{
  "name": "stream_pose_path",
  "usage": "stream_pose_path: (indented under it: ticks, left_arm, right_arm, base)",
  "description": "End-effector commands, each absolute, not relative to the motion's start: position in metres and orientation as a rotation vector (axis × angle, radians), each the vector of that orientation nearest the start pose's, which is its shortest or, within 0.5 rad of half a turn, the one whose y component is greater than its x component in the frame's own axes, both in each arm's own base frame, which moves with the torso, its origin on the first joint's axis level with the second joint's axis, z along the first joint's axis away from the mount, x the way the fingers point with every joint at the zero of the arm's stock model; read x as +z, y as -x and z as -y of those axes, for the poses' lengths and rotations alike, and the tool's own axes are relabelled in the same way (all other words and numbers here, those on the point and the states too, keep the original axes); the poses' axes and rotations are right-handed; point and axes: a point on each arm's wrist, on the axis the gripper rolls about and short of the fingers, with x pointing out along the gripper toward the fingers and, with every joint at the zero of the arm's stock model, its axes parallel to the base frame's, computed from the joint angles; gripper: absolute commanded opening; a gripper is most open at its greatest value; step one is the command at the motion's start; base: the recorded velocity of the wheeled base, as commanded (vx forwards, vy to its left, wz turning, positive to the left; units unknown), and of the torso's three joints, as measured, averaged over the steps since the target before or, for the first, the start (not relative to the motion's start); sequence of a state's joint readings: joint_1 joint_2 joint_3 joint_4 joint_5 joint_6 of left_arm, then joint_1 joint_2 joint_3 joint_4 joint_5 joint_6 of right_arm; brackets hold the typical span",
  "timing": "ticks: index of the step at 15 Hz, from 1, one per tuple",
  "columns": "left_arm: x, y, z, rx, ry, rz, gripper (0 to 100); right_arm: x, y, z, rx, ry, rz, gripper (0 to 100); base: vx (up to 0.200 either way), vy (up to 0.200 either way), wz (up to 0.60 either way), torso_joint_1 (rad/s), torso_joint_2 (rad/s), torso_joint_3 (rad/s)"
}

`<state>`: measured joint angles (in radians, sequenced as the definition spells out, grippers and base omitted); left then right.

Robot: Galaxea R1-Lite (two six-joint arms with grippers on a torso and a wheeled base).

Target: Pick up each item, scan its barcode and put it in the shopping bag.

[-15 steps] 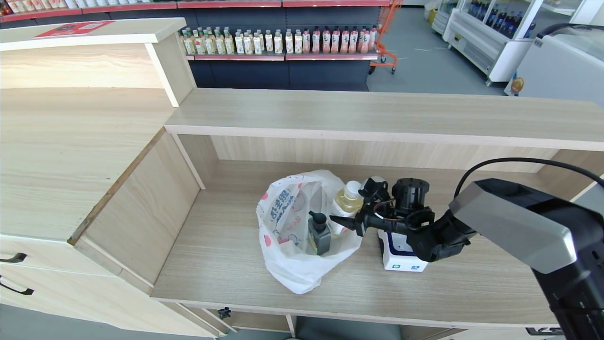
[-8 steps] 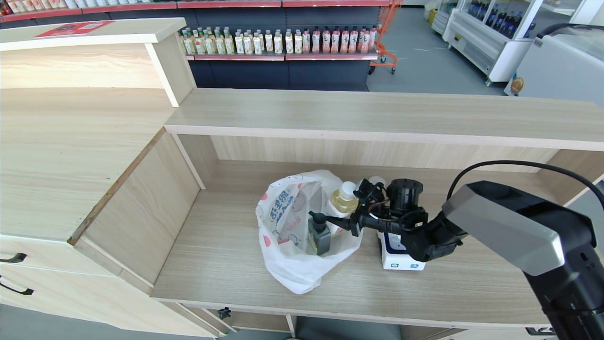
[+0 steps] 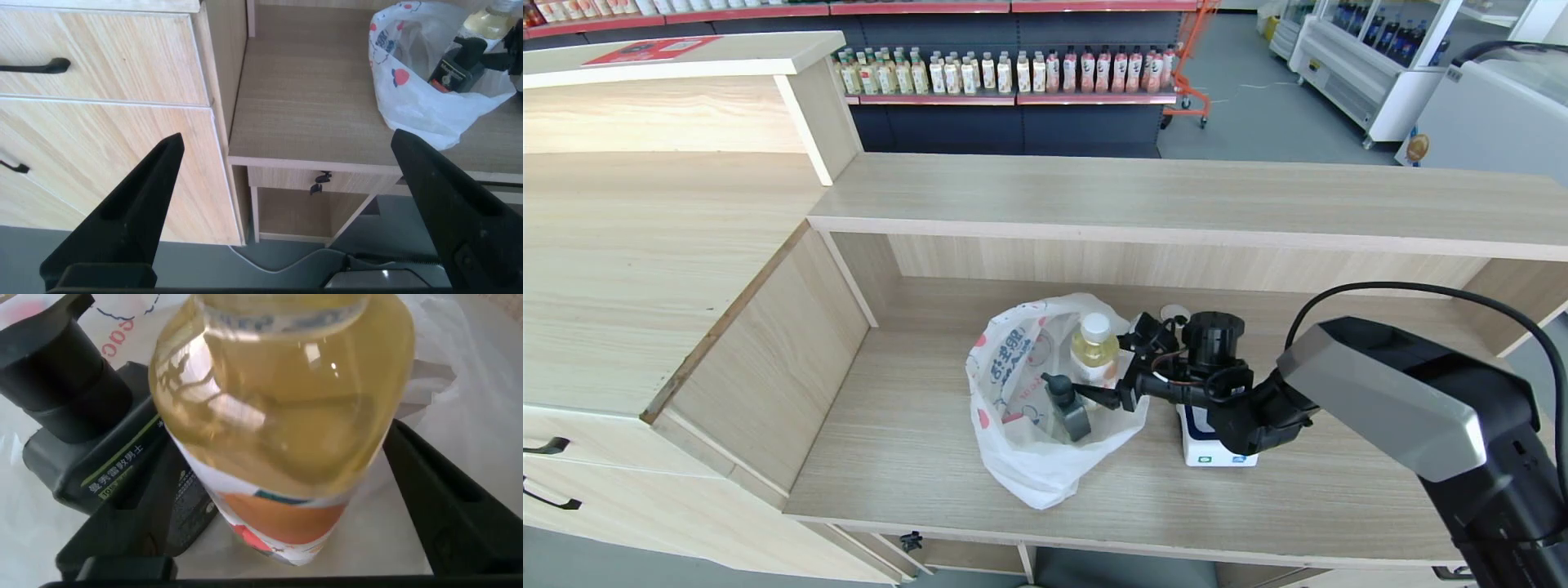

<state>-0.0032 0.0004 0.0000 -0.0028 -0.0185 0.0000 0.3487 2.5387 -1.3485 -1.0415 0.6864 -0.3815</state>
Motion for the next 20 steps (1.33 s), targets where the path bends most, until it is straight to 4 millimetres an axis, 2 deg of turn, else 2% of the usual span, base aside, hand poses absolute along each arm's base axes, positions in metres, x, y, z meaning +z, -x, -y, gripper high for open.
stream_pose_path:
  ticks: [1, 2, 5, 7, 9, 12, 13, 16, 18, 20]
  left_arm:
    - [0.076, 0.023, 0.0, -0.021, 0.0, 0.003, 100]
    - [0.076, 0.023, 0.0, -0.021, 0.0, 0.003, 100]
    - [0.076, 0.023, 0.0, -0.021, 0.0, 0.003, 100]
    - [0.076, 0.023, 0.0, -0.023, 0.0, 0.003, 100]
    - [0.076, 0.023, 0.0, -0.021, 0.0, 0.003, 100]
    - [0.076, 0.023, 0.0, -0.021, 0.0, 0.003, 100]
    - [0.076, 0.023, 0.0, -0.021, 0.0, 0.003, 100]
    - [0.076, 0.023, 0.0, -0.021, 0.0, 0.003, 100]
    - [0.076, 0.023, 0.0, -0.021, 0.0, 0.003, 100]
    - [0.076, 0.023, 0.0, -0.021, 0.0, 0.003, 100]
  right_arm:
    - [0.022, -0.445, -0.174, 1.043, 0.32, 0.043, 100]
    - [0.024, -0.446, -0.173, 1.039, 0.321, 0.046, 100]
    - [0.045, -0.446, -0.158, 1.004, 0.319, 0.066, 100]
    - [0.066, -0.441, -0.148, 1.004, 0.299, 0.084, 100]
    - [0.096, -0.43, -0.142, 1.001, 0.246, 0.096, 100]
    - [0.141, -0.395, -0.133, 1.002, 0.116, 0.066, 100]
    - [0.155, -0.374, -0.128, 1.007, 0.092, 0.059, 100]
    - [0.178, -0.331, -0.114, 1.002, 0.086, 0.063, 100]
    - [0.193, -0.301, -0.088, 0.922, 0.046, 0.017, 100]
    - [0.206, -0.257, -0.056, 0.732, 0.025, -0.083, 100]
  base:
    - [0.0, 0.0, 0.0, 0.0, 0.0, 0.0]
    - [0.0, 0.0, 0.0, 0.0, 0.0, 0.0]
    - [0.0, 0.0, 0.0, 0.0, 0.0, 0.0]
    - [0.0, 0.0, 0.0, 0.0, 0.0, 0.0]
    - [0.0, 0.0, 0.0, 0.0, 0.0, 0.0]
    - [0.0, 0.0, 0.0, 0.0, 0.0, 0.0]
    - [0.0, 0.0, 0.0, 0.0, 0.0, 0.0]
    - [0.0, 0.0, 0.0, 0.0, 0.0, 0.0]
    - [0.0, 0.0, 0.0, 0.0, 0.0, 0.0]
    - [0.0, 0.0, 0.0, 0.0, 0.0, 0.0]
